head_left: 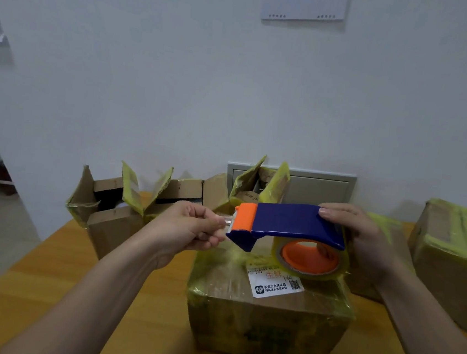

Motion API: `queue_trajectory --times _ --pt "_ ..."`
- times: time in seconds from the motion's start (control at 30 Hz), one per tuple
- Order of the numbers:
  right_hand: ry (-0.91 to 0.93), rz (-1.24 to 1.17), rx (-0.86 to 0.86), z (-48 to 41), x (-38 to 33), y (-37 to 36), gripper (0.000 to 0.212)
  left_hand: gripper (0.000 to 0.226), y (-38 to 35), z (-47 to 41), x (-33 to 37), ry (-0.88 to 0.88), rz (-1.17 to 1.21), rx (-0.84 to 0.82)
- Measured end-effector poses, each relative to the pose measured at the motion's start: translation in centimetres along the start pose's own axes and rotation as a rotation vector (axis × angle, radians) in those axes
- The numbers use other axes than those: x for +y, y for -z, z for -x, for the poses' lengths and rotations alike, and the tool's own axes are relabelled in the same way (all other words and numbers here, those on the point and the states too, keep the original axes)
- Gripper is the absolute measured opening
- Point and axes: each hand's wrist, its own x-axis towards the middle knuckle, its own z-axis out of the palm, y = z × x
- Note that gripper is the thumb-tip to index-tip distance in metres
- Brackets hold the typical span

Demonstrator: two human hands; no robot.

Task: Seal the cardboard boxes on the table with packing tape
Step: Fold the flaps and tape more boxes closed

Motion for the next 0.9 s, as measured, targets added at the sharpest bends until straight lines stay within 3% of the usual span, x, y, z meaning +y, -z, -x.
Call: queue_trajectory --times 0.1,0.23,0.43,0.73,0.9 --pt "0.027 0.032 0.069 -0.3 -0.1 1.6 0.026 0.015 1.2 0.6 -1.2 0.007 -0.010 0.056" --pt "0.040 0.151 0.031 -1.0 -0.1 2.3 0.020 0.016 0.6 0.5 -2.1 -0.026 -0.162 0.127" --pt "0.053 0.345 -0.036 -1.9 -0.6 1.4 0.041 0.020 0.6 0.3 -2.2 0.002 -0.266 0.132" --pt "0.030 0.499 -0.097 -3.6 -1.1 -0.1 0.036 0.021 0.4 0.2 -2.2 0.012 -0.346 0.147" --pt "-0.007 0.543 -0.116 -3.9 -0.8 0.2 0.037 0.015 0.0 0.2 -2.2 -0.031 -0.537 0.191"
